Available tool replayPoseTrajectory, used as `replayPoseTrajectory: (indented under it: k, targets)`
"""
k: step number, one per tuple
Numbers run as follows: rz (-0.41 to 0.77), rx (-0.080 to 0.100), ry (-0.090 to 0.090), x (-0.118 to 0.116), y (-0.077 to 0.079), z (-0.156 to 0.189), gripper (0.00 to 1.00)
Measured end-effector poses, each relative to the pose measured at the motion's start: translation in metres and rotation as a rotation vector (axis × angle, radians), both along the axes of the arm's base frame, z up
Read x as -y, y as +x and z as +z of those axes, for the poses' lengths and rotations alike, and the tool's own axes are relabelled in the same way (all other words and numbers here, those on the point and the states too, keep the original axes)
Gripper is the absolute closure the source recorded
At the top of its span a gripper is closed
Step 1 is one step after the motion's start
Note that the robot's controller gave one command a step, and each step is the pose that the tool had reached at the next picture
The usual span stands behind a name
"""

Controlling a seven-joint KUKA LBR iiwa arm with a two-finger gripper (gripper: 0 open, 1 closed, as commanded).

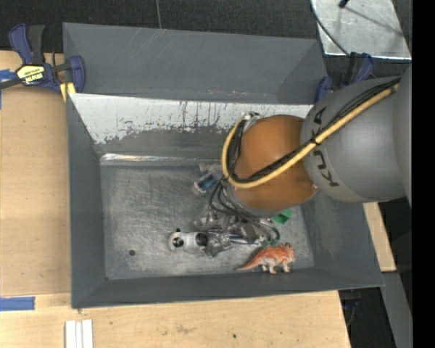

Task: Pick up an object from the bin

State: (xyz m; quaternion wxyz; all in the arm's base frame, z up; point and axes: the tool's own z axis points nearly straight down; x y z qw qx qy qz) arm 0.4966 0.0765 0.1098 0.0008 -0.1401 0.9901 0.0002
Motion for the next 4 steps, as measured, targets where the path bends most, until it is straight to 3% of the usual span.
replayPoseTrajectory:
  k: [1,2,3,4]
  targets:
    - [-0.001,0.000,0.000,0.000,0.000,0.000,1.00]
    - [0.001,-0.009,-0.001,0.012,-0.001,0.039,1.00]
    - [0.007,0.015,0.001,-0.006,0.002,0.030,1.00]
    - [0.004,-0.011,-0.001,-0.003,0.003,0.050,1.00]
